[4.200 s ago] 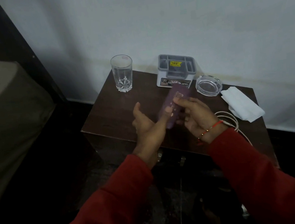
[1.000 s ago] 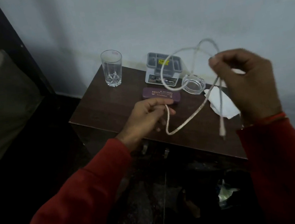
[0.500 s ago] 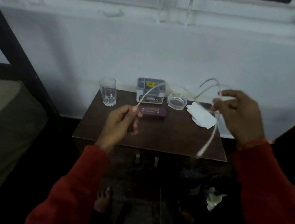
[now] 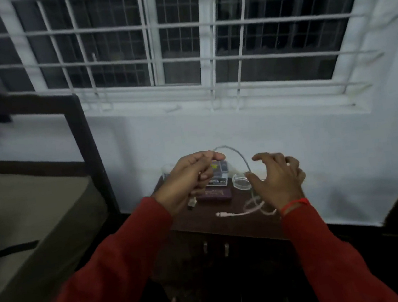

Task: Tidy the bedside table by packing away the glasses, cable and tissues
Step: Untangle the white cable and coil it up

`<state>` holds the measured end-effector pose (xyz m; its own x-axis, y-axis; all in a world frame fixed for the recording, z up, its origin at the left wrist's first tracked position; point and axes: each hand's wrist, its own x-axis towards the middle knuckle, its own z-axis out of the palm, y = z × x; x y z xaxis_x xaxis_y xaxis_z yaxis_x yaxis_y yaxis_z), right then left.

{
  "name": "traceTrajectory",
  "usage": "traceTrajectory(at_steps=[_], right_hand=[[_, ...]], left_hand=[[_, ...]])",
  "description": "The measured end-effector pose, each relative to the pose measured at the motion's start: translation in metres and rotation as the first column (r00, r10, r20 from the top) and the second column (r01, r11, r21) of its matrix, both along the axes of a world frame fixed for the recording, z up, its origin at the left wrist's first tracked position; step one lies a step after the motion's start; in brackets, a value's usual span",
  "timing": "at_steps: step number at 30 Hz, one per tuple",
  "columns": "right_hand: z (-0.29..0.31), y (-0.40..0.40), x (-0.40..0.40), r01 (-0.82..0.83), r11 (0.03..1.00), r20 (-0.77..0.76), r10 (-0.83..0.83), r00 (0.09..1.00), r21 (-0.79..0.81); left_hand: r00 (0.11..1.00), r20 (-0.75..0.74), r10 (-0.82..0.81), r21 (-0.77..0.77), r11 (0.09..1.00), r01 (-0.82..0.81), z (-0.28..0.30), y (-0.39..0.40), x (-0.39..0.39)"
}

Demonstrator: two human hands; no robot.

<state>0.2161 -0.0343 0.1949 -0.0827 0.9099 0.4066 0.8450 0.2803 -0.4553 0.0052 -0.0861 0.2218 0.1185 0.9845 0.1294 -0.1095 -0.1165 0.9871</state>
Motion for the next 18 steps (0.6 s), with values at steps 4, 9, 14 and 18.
traceTrajectory(at_steps=[4, 9, 14, 18], right_hand=[[0.043, -0.010, -0.025, -0.439, 0.898, -0.380, 0.418, 0.825, 0.033], [0.080, -0.003, -0.042, -0.559, 0.821, -0.764, 0.286, 0.579, -0.116], [0.082, -0.001, -0.027, -0.655, 0.723, -0.691, 0.359, 0.627, -0.218], [0.097, -0.005, -0.012, -0.687, 0.714, -0.675, 0.441, 0.592, -0.136]], left_hand=[[0.994, -0.012, -0.106, 0.097, 0.990, 0.107, 0.056, -0.012, 0.012], [0.982, 0.184, -0.030, 0.161, 0.987, 0.000, 0.128, -0.010, 0.013], [0.854, 0.503, 0.129, 0.139, 0.964, -0.227, 0.180, -0.011, -0.019], [0.745, 0.602, 0.287, 0.077, 0.908, -0.412, 0.188, -0.013, -0.041]])
